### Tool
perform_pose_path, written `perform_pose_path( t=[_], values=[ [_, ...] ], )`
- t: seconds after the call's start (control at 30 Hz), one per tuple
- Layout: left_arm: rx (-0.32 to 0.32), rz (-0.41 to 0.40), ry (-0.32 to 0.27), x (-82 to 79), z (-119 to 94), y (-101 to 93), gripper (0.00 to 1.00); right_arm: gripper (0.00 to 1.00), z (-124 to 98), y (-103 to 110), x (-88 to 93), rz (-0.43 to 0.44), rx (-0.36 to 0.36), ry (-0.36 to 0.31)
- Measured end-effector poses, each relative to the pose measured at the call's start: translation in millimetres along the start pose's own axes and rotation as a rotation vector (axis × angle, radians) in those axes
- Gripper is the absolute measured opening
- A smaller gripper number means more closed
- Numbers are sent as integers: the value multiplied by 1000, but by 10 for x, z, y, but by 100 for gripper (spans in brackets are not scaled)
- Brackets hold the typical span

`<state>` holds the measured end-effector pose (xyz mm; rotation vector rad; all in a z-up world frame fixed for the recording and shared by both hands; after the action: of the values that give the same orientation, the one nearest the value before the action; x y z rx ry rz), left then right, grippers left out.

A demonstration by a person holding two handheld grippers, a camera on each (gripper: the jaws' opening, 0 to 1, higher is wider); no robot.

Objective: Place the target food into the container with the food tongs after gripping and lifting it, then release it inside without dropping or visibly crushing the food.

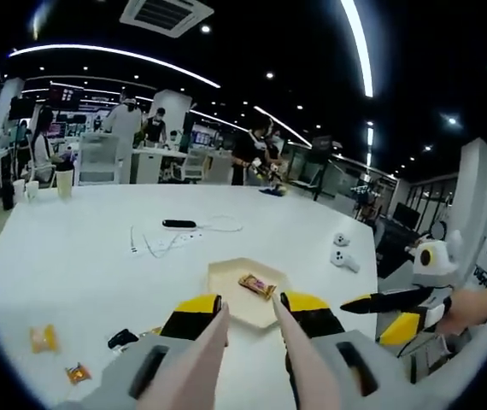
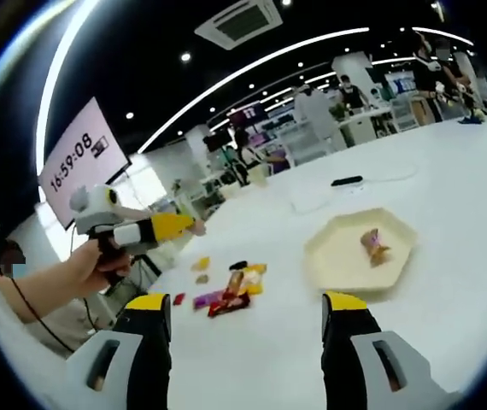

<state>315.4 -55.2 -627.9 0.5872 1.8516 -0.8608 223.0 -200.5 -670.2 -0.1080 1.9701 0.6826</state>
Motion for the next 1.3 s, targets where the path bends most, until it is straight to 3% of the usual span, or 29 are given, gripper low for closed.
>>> perform_pose_path(
  t=[0.17,0.33,0.63,0.97,1.3],
  values=[
    [-10,-3,-4,-11,-59,1,27,72,-7,32,3,30,3,-5],
    [-20,-19,-15,-6,-130,24,27,72,35,96,4,3,-19,16],
    [-42,-12,-28,23,-459,-1,27,72,56,283,9,-29,-63,37],
    [-59,-33,-46,352,-855,45,27,71,65,564,286,-83,-74,120],
    [-59,28,19,614,-1024,131,27,70,195,711,479,-69,-58,144]
  ],
)
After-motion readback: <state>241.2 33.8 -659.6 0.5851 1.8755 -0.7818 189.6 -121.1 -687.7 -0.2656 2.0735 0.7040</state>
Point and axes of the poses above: the point that each gripper's makers call its tool centre point, and the gripper's own axes: z roughly forward along the fingers, y roughly to its left, x roughly out of its underside, the point moved 3 cm from there along -z, roughly backward along the fingers, and after that the axes turned 3 degrees about x, right-handed, at the moved point
